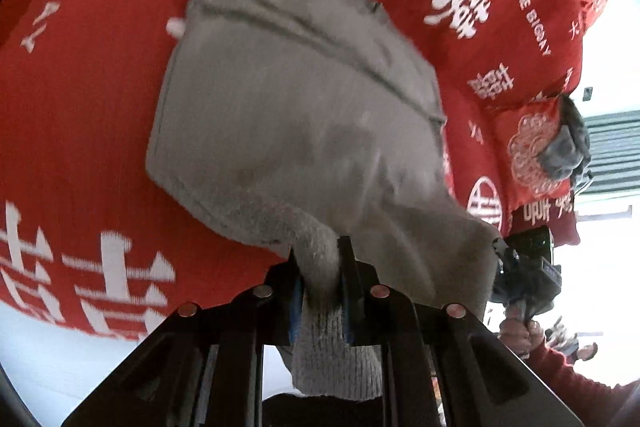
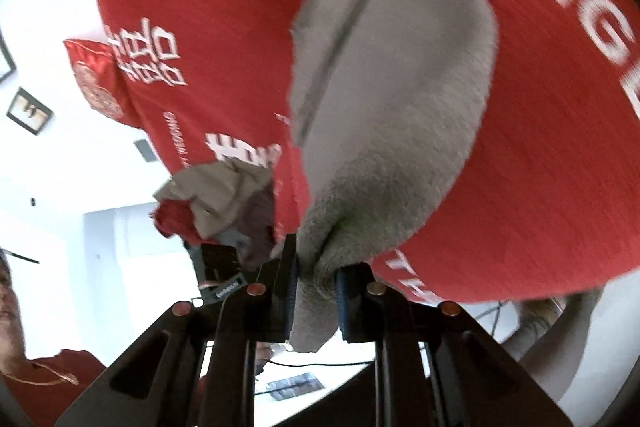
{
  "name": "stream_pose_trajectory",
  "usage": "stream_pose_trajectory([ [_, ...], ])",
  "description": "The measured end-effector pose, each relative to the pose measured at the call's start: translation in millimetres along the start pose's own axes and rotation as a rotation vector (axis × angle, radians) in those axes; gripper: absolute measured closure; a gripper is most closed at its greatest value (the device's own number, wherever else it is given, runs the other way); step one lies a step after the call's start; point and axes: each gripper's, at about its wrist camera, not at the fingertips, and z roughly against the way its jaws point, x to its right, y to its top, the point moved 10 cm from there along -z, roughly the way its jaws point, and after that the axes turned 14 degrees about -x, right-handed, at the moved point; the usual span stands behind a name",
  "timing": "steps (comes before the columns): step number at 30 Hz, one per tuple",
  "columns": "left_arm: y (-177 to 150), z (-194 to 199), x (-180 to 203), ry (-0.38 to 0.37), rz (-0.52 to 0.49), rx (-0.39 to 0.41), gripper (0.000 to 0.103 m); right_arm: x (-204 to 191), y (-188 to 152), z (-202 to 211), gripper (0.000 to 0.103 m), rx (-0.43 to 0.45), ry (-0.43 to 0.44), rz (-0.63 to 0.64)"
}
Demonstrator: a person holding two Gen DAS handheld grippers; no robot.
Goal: Fold small clothes
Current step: 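Lift the hem with both tools and fold it toward the collar, then open both tools and release the folded sweater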
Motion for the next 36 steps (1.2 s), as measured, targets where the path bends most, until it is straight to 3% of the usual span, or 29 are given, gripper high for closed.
stream_pose_trajectory([
  [6,73,25,10,-0.035,0.068,0.102,0.087,-47,55,5,0.085,0.011,0.071,0.062],
  [13,184,43,2,0.018,0.115,0.231,0.087,-89,169,5,0.085,-0.014,0.079,0.105],
  [20,272,-3,-44,0.182,0.194,0.223,0.086,-45,285,-16,0.085,-0.051,-0.039,0.027],
  [22,281,-12,-61,0.249,0.237,0.204,0.086,-21,307,-27,0.081,-0.07,-0.101,-0.013],
  [25,283,-12,-63,0.254,0.26,0.177,0.084,7,325,-35,0.076,-0.077,-0.181,-0.09],
  [26,281,-8,-60,0.261,0.248,0.172,0.083,10,325,-37,0.071,-0.086,-0.18,-0.106],
  [27,278,-3,-56,0.271,0.231,0.171,0.083,4,323,-37,0.056,-0.093,-0.17,-0.094],
  [28,274,2,-52,0.279,0.216,0.168,0.069,-5,321,-36,0.043,-0.099,-0.174,-0.062],
  [29,269,7,-47,0.29,0.204,0.174,0.042,-11,319,-35,0.04,-0.102,-0.184,-0.039],
  [30,265,15,-43,0.303,0.195,0.189,0.031,-18,314,-32,0.04,-0.107,-0.202,-0.012],
  [32,253,22,-31,0.289,0.163,0.192,0.026,-29,300,-27,0.04,-0.127,-0.224,0.027],
  [36,228,-10,-17,0.215,0.128,0.058,0.026,-25,273,-24,0.04,-0.183,-0.233,0.037],
])
